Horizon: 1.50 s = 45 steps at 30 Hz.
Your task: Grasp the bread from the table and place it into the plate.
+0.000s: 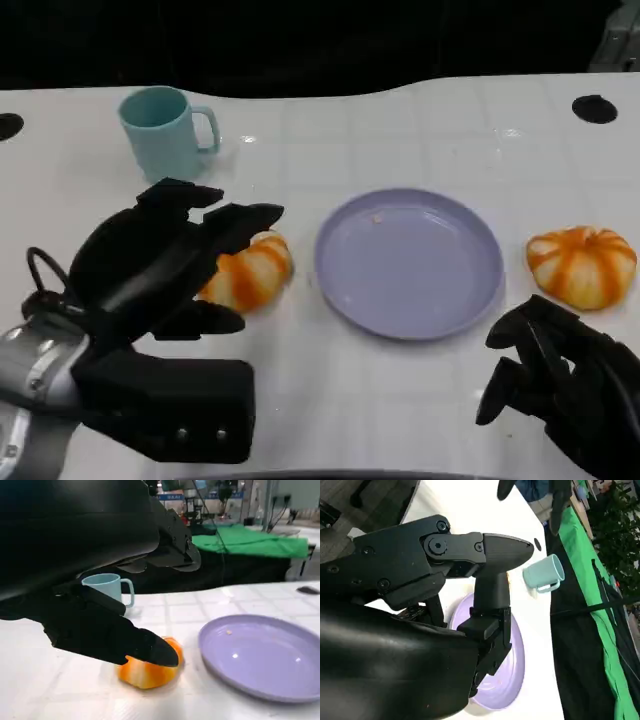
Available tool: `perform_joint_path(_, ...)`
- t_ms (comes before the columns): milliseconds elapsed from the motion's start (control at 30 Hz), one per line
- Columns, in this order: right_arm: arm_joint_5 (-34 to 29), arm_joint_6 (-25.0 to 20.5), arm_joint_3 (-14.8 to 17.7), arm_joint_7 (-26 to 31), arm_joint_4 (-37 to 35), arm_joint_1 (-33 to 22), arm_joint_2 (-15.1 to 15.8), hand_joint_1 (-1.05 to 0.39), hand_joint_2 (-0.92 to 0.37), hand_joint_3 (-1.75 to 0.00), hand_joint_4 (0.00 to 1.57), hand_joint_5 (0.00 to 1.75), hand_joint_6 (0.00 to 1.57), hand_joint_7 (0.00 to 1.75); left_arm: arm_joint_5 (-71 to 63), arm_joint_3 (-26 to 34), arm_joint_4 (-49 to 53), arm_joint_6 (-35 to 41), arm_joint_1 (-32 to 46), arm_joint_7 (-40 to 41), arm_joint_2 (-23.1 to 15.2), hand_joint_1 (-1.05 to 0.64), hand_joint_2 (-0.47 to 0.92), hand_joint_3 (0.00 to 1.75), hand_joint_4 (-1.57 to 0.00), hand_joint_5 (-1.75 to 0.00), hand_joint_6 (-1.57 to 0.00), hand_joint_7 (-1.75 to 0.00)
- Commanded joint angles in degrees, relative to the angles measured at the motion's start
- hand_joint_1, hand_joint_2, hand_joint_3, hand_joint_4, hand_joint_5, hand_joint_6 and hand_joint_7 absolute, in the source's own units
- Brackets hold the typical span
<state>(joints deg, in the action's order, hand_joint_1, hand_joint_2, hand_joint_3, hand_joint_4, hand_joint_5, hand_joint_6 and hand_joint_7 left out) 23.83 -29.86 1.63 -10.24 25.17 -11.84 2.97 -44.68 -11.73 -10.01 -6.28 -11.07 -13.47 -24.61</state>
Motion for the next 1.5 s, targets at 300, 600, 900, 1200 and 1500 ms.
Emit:
perform_joint_path(300,0.2,0.5,0.5,-0.3,0.5,-0.4,0.6,-0.44,-0.92,-0.43,0.62,1.75,0.47,1.63,-6.3,-7.5,12.3,7.8,-10.2,-3.1,1.4,-0.49,0.81,0.01,0.00,-0.26,-0.19,0.00)
perform_joint_path(600,0.6,0.5,0.7,-0.5,0.3,-0.5,0.6,-0.44,-0.92,-0.41,0.62,1.75,0.47,1.62,-6.0,-13.5,36.2,9.5,-22.1,-0.8,7.2,-0.50,0.83,0.01,0.00,-0.29,-0.20,0.00)
perform_joint_path(900,0.8,0.1,0.8,-0.4,0.8,-0.9,0.6,-0.44,-0.92,-0.41,0.61,1.75,0.46,1.61,-4.1,-17.0,56.6,10.2,-31.4,3.4,12.7,-0.49,0.81,0.00,-0.01,-0.25,-0.21,-0.01)
perform_joint_path(1200,0.6,0.4,0.8,-0.5,0.7,-1.0,0.5,-0.44,-0.92,-0.41,0.62,1.75,0.47,1.61,-0.4,-17.7,70.7,8.7,-37.1,8.4,16.2,-0.44,0.82,0.00,-0.11,-0.21,-0.27,-0.01)
perform_joint_path(1500,0.5,0.5,0.7,-0.8,0.9,-1.2,0.8,-0.44,-0.92,-0.42,0.61,1.75,0.47,1.62,2.9,-17.3,79.8,1.4,-38.1,20.1,17.2,-0.26,0.92,0.06,-0.75,-1.14,-1.04,-0.15)
